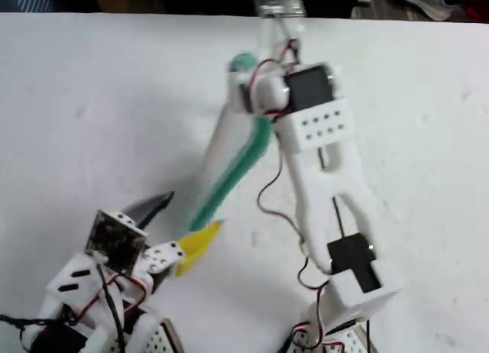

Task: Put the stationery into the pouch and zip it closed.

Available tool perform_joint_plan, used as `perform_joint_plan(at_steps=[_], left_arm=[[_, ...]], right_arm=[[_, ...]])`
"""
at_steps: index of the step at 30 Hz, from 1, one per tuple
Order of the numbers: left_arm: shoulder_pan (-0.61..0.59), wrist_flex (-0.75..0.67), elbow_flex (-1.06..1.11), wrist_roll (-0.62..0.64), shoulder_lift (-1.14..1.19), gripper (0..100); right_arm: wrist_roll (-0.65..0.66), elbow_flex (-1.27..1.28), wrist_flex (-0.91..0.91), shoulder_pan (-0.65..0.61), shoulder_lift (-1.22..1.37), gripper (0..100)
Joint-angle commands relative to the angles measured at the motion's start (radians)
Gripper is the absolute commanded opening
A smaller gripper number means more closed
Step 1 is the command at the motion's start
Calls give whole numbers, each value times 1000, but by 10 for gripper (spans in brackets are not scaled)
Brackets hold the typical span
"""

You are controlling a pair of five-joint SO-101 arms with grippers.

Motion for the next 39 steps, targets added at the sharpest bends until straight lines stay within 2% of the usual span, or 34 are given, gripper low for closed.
perform_joint_plan(at_steps=[1, 6, 10, 14, 21, 29, 34, 36, 39], left_arm=[[-94, -31, -46, 8, 7, 313], [-231, -117, -3, 135, 7, 313], [-306, -204, 77, 195, 8, 313], [-320, -276, 141, 213, 8, 312], [-317, -304, 173, 213, 8, 312], [-315, -304, 176, 213, 8, 312], [-314, -304, 176, 213, 8, 312], [-312, -304, 176, 213, 8, 312], [-312, -304, 176, 213, 8, 312]], right_arm=[[95, 44, 7, 107, -7, 16], [176, 298, -65, 153, -5, 16], [187, 555, -263, 166, -13, 16], [181, 787, -476, 156, -13, 16], [11, 1091, -771, 105, -15, 16], [-98, 1135, -878, 140, -59, 16], [-98, 1143, -837, 139, -71, 22], [-78, 1125, -777, 142, -84, 77], [-57, 1125, -713, 153, -93, 238]])
